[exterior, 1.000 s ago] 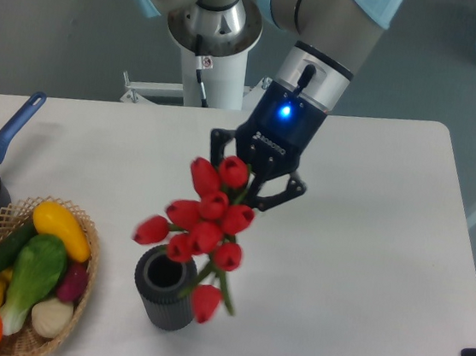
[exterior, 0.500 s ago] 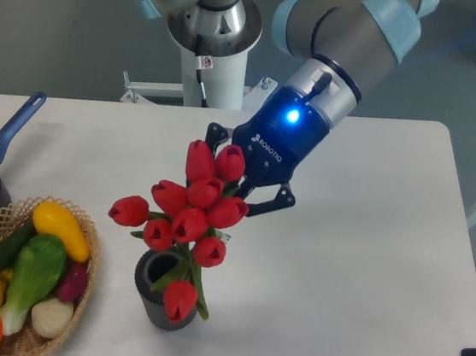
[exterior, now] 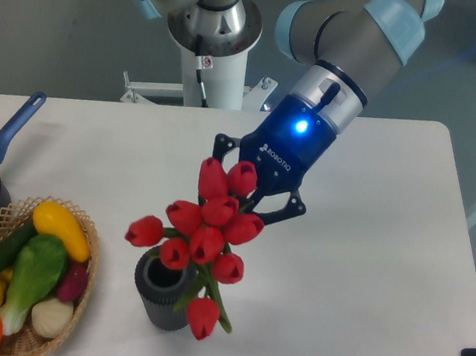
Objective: Insert the flowers into the vase
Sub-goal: 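Lower the tulip stems into the grey vase opening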
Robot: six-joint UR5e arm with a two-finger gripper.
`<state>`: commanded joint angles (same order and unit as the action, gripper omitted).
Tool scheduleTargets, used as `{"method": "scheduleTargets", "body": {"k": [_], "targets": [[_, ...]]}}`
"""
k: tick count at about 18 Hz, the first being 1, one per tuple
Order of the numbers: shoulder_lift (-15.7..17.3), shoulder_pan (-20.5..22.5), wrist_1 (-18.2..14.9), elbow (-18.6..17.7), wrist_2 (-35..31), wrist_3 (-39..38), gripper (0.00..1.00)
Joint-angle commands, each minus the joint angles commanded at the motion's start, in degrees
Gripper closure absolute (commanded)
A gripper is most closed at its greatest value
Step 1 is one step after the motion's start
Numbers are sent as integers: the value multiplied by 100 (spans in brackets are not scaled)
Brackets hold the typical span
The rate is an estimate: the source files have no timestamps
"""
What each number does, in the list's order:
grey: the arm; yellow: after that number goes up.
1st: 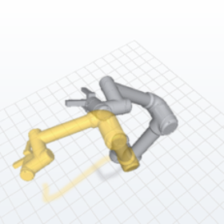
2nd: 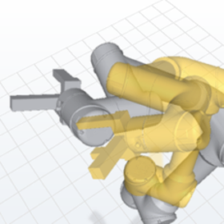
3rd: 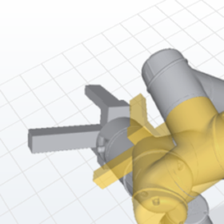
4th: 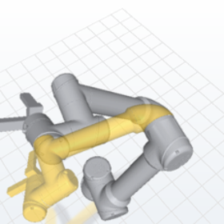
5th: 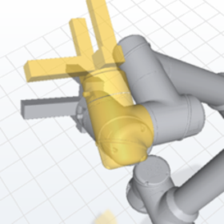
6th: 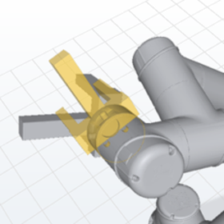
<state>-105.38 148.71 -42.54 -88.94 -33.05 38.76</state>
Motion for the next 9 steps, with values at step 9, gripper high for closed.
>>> {"method": "scheduleTargets", "body": {"k": [9], "targets": [[-87,-27,35,-9,1017,0,95]]}}
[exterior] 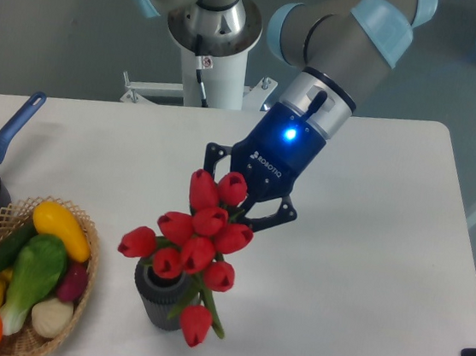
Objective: Insert the flowers into the vase
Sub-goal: 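Lower the tulip stems into the grey vase opening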
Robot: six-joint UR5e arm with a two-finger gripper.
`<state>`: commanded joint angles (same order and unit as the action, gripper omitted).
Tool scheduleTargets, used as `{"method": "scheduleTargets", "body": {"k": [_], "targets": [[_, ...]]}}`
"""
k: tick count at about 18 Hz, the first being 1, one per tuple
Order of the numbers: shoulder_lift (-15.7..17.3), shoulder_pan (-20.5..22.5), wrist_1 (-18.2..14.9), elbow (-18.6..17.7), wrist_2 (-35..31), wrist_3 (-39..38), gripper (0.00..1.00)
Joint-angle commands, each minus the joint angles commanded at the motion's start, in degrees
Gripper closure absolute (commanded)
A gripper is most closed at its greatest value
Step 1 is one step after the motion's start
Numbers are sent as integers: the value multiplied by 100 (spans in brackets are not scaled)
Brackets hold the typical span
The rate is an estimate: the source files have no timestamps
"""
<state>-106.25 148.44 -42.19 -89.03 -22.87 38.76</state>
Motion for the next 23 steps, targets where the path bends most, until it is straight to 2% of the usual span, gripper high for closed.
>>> {"method": "scheduleTargets", "body": {"k": [4,6,8,16,23], "targets": [[-106,149,26,0,590,183,96],[-185,194,26,9,749,770,96],[-238,185,26,18,854,1001,95],[-212,132,26,70,1171,1020,94],[-220,-114,26,88,1382,1020,95]]}}
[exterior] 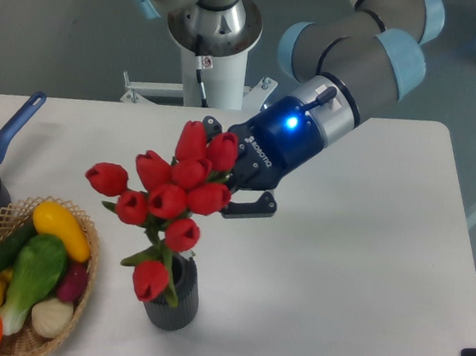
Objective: Insert the flowers into the vase
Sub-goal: 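Lower the tulip stems into the grey vase opening, then push the tulips deeper into the vase, tilting the gripper downward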
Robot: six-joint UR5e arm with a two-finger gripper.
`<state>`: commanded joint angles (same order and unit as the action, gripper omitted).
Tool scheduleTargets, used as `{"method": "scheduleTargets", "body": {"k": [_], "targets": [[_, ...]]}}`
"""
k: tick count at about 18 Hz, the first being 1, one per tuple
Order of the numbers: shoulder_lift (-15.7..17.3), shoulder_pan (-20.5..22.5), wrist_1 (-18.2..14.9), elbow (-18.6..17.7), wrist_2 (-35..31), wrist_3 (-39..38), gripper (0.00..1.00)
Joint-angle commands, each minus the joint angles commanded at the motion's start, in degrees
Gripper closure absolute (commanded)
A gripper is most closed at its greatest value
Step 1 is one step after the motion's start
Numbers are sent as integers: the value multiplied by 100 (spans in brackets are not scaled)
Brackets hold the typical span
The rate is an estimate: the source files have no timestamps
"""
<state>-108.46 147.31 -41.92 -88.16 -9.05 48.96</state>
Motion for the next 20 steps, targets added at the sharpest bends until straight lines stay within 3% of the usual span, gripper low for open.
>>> {"method": "scheduleTargets", "body": {"k": [11,20], "targets": [[-413,-115,0,386,-44,0,95],[-510,-229,0,264,-132,-9,95]]}}
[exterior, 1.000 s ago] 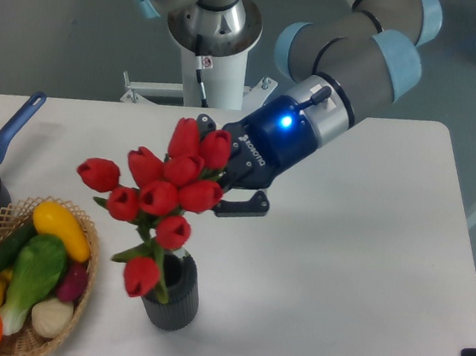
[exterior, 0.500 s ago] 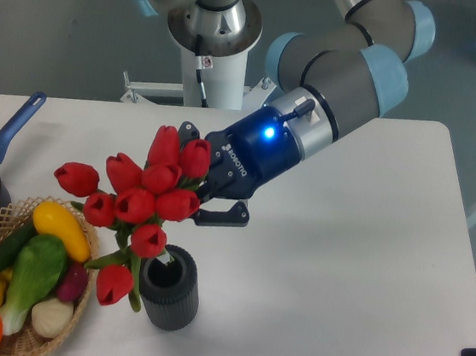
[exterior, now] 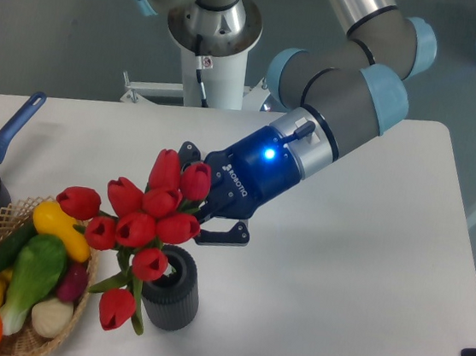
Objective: Insert the flowers into the vase
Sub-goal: 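Push the tulips deeper into the vase, tilting the gripper downward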
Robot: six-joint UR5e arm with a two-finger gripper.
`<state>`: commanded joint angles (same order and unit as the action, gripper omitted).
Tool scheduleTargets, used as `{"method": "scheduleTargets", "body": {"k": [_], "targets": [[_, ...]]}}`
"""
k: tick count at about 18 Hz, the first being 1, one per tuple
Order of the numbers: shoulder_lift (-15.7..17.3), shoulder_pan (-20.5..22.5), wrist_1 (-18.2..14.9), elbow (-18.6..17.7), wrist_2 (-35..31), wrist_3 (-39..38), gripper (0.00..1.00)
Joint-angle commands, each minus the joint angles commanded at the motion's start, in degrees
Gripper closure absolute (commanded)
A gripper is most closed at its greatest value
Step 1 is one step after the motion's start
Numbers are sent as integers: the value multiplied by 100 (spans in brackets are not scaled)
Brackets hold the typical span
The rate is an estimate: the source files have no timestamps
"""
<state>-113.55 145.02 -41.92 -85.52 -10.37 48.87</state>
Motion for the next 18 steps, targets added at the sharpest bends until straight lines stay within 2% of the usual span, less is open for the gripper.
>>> {"method": "scheduleTargets", "body": {"k": [10,18], "targets": [[9,-27,0,-308,-70,131,95],[-272,-71,0,-343,-571,448,95]]}}
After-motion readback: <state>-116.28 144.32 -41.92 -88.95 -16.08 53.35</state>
